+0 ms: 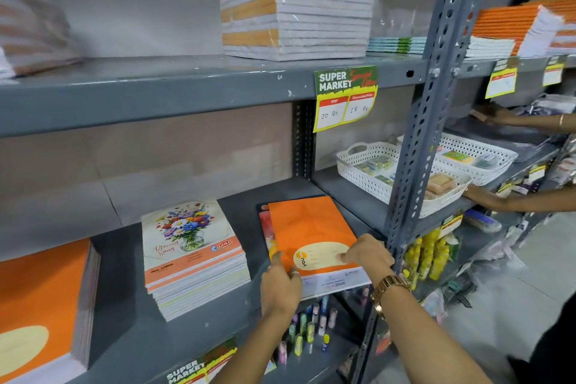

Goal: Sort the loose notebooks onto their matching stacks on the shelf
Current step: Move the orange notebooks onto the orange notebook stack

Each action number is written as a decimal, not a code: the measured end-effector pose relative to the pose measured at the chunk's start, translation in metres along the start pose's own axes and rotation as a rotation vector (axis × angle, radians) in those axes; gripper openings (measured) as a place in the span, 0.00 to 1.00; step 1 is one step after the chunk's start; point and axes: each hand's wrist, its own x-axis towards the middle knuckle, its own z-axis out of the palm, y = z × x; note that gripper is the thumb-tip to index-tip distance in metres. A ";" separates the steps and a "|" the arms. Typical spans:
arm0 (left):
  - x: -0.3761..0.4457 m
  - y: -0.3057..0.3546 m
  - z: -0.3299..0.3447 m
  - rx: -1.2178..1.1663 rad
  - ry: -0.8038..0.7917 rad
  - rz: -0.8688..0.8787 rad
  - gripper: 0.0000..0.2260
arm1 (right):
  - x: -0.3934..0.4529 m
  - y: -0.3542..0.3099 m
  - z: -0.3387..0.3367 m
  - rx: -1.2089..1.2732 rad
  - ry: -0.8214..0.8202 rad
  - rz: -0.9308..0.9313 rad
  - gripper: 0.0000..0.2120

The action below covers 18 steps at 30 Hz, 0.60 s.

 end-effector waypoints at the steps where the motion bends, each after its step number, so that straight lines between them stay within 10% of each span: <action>1: 0.001 0.002 0.001 -0.053 0.018 -0.037 0.19 | 0.001 0.000 -0.001 -0.001 -0.006 0.009 0.31; 13: 0.014 0.019 -0.008 -0.713 0.124 -0.521 0.15 | 0.001 -0.002 0.006 0.564 0.061 -0.076 0.07; 18: 0.013 0.039 -0.043 -0.860 0.061 -0.483 0.15 | -0.013 -0.005 -0.001 0.729 0.121 -0.073 0.12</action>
